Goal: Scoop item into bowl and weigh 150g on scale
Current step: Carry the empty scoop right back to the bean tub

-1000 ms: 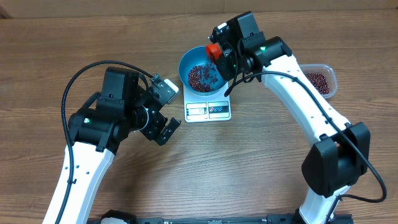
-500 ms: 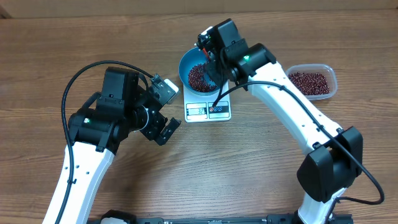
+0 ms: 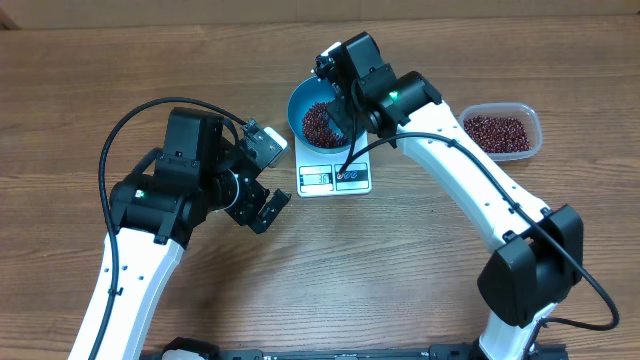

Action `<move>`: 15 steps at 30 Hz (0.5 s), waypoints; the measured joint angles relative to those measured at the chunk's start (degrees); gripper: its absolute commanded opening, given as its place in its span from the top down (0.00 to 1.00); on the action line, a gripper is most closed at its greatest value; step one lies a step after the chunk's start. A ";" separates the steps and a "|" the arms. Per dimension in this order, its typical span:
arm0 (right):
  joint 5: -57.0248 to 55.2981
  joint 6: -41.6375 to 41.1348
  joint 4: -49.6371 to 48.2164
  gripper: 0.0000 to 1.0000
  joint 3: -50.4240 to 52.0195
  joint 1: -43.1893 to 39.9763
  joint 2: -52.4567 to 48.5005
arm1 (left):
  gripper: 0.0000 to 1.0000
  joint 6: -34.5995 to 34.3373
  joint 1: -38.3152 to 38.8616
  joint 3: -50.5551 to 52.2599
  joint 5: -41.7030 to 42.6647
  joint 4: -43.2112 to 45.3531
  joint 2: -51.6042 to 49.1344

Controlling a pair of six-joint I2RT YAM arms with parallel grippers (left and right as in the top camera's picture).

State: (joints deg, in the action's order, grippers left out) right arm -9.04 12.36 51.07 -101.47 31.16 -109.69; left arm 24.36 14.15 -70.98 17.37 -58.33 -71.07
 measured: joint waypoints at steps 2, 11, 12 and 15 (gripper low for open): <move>0.09 -1.44 0.59 0.96 0.00 0.00 0.92 | 0.00 0.00 0.00 0.00 -0.02 0.00 0.00; 0.26 -12.66 9.79 0.96 -0.04 -2.43 12.85 | 0.00 -0.02 0.00 0.00 -0.02 0.00 0.00; 0.24 -14.32 11.43 0.96 -0.20 -3.21 14.67 | 0.01 -0.02 0.00 0.00 -0.02 0.00 0.00; 0.22 -18.56 15.30 0.96 -0.44 -5.62 18.40 | 0.00 0.00 0.00 0.00 0.00 0.00 0.00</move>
State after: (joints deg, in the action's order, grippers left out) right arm -8.82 -6.20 66.37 -101.91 25.54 -91.29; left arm 24.36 14.15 -70.98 17.37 -58.33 -71.07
